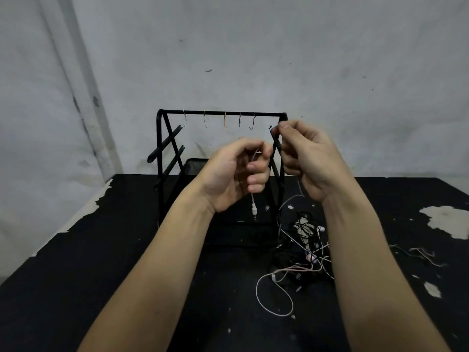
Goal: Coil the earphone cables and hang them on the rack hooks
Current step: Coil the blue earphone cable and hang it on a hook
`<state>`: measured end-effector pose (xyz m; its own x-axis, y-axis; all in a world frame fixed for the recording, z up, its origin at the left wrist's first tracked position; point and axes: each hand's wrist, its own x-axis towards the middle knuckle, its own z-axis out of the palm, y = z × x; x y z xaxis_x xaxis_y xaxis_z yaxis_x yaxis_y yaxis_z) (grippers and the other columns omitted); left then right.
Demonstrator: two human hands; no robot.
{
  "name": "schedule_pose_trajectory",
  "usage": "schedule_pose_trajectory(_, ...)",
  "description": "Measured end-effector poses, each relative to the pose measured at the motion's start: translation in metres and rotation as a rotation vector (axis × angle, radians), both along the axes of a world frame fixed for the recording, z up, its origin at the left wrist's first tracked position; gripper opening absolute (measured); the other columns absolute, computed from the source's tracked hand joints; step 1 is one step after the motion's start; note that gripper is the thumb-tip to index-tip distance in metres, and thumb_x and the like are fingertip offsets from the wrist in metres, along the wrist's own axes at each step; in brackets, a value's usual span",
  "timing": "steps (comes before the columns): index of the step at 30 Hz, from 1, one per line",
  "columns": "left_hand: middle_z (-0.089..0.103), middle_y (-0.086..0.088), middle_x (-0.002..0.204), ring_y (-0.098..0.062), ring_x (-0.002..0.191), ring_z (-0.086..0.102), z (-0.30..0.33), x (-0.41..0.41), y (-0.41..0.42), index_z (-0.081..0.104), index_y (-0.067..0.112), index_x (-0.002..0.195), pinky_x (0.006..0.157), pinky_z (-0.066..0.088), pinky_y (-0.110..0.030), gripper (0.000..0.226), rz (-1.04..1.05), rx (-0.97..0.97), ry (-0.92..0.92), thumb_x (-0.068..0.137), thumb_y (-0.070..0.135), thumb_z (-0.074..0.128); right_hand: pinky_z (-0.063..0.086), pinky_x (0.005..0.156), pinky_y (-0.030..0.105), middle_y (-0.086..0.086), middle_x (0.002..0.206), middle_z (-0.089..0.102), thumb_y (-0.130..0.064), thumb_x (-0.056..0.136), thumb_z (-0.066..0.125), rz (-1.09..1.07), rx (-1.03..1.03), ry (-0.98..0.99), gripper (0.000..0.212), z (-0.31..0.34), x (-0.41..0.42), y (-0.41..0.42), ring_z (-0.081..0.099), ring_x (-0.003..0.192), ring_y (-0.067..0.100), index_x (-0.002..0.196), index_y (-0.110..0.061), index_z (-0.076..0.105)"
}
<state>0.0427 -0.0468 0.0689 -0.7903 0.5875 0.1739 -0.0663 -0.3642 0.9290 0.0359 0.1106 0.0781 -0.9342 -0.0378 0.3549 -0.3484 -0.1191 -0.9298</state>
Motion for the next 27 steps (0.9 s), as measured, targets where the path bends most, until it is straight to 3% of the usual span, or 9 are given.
schedule_pose_trajectory(8, 0.024, 0.005, 0.055, -0.008, 0.043, 0.022, -0.006, 0.005, 0.005, 0.046, 0.015, 0.073, 0.038, 0.017, -0.02, 0.037, -0.092, -0.128, 0.057, 0.104, 0.033, 0.037, 0.015, 0.039, 0.019, -0.007, 0.052, 0.031, -0.02, 0.101, 0.055, -0.059, -0.136, 0.012, 0.023, 0.0, -0.006, 0.001, 0.022, 0.039, 0.006, 0.08, -0.018, 0.062)
schedule_pose_trajectory(14, 0.018, 0.007, 0.057, -0.009, 0.048, 0.009, -0.002, 0.002, 0.004, 0.046, 0.018, 0.075, 0.042, 0.007, -0.024, 0.034, -0.051, 0.002, 0.068, 0.103, 0.035, 0.038, 0.024, 0.041, 0.02, -0.007, 0.053, 0.044, -0.022, 0.099, 0.058, -0.06, 0.186, -0.081, 0.028, -0.012, -0.008, -0.005, 0.032, 0.041, 0.005, 0.072, -0.021, 0.063)
schedule_pose_trajectory(18, 0.013, 0.006, 0.06, -0.008, 0.048, 0.007, 0.002, -0.003, -0.004, 0.048, 0.017, 0.076, 0.041, 0.008, -0.022, 0.032, 0.004, 0.085, 0.034, 0.102, 0.034, 0.037, 0.029, 0.039, 0.022, -0.001, 0.059, 0.041, -0.022, 0.103, 0.053, 0.02, 0.317, -0.096, 0.025, -0.017, -0.009, -0.008, 0.037, 0.042, 0.009, 0.08, -0.018, 0.063)
schedule_pose_trajectory(23, 0.023, 0.007, 0.056, -0.006, 0.045, 0.016, 0.004, -0.008, -0.011, 0.051, 0.015, 0.079, 0.039, 0.012, -0.019, 0.031, 0.096, 0.136, -0.015, 0.103, 0.032, 0.039, 0.038, 0.045, 0.022, 0.001, 0.064, 0.053, -0.019, 0.104, 0.049, 0.106, 0.471, -0.07, 0.021, -0.021, -0.008, -0.008, 0.05, 0.047, 0.014, 0.091, -0.013, 0.065)
schedule_pose_trajectory(27, 0.033, 0.006, 0.059, -0.007, 0.047, 0.03, 0.005, -0.009, -0.01, 0.055, 0.013, 0.085, 0.041, 0.026, -0.018, 0.029, 0.16, 0.184, -0.053, 0.104, 0.03, 0.04, 0.045, 0.052, 0.025, 0.005, 0.072, 0.063, -0.023, 0.102, 0.054, 0.197, 0.643, -0.096, 0.018, -0.025, -0.006, -0.01, 0.062, 0.058, 0.02, 0.09, -0.014, 0.063)
